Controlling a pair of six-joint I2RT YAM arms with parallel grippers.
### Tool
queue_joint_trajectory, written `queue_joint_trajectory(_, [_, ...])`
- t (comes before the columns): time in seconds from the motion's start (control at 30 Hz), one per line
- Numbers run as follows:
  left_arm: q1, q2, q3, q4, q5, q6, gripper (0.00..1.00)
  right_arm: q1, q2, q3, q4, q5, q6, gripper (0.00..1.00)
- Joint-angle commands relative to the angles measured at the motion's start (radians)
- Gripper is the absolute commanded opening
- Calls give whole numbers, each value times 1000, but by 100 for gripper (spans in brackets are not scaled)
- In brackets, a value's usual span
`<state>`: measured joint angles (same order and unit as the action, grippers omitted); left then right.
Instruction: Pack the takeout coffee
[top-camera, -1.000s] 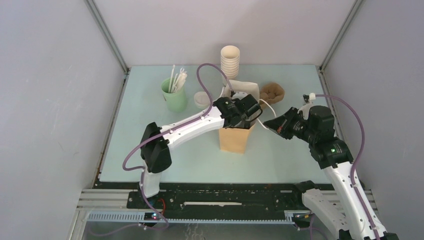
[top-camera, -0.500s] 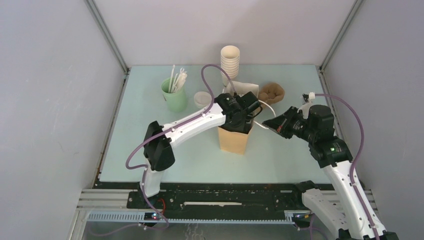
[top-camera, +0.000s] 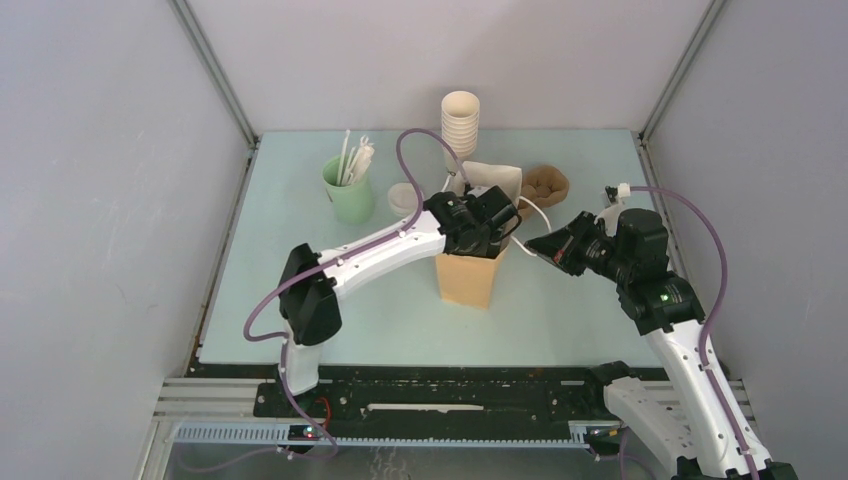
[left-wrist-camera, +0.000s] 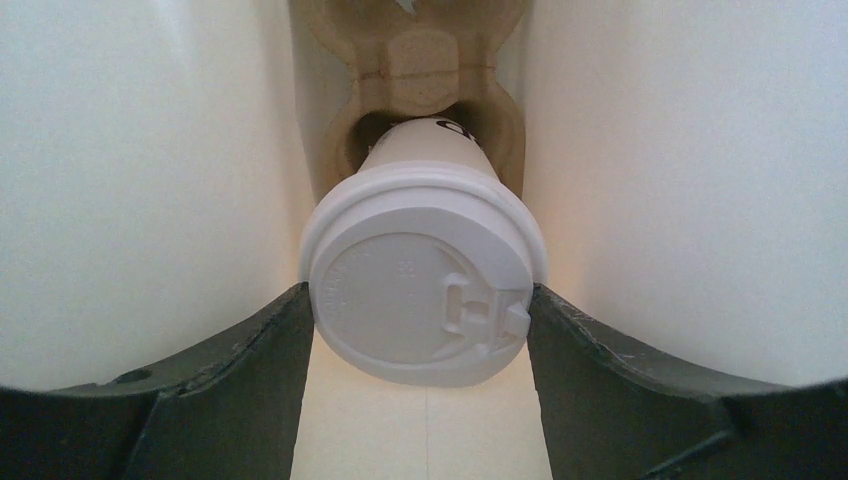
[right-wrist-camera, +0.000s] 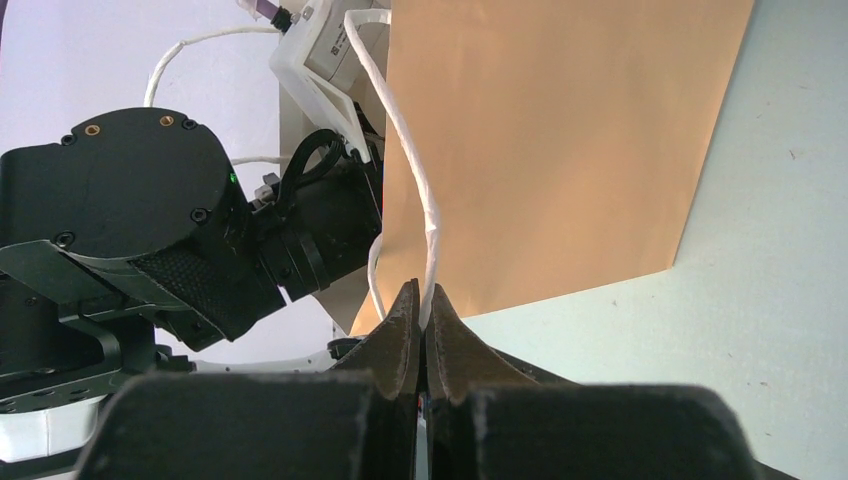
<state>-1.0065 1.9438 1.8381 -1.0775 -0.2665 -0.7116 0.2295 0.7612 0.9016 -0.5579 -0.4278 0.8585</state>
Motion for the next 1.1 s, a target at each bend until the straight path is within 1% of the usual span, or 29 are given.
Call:
queue_joint_trajectory(0.0, [-7,69,-25,-10,-5,-56,7,-4,-1,3,23,-8,1,0])
queue_joint_trajectory(0.1, [-7,58,-27,7,-40,-55,9,-4,-1,3,21,-7,0,0])
queue_joint_trajectory(0.23, [-7,65,1,3,-41,-45,11,-4,1,3,25,-9,0,0])
queue_joint_trajectory(0.4, [-7,62,24,-23,-52,-40,21,-4,-1,3,27,-12,-2,0])
queue_joint_trajectory(0.53, [-6,47,31,-30,-59,-34,23,-4,-1,3,27,-11,0,0])
queue_joint_trajectory(0.6, [-6,48,33,-31,-58,-32,21,-5,0,3,29,-11,2,0])
queue_joint_trajectory(0.73, [-6,51,48,-49,-59,-28,13,-4,-2,4,30,-14,0,0])
queue_joint_trajectory(0.83, [-6,43,103,-86,-74,-23,9,-4,-4,3,30,-14,-5,0])
queue_joint_trajectory(1.07, [-3,2,233,-164,-100,-25,9,10,-9,5,53,-25,-7,0])
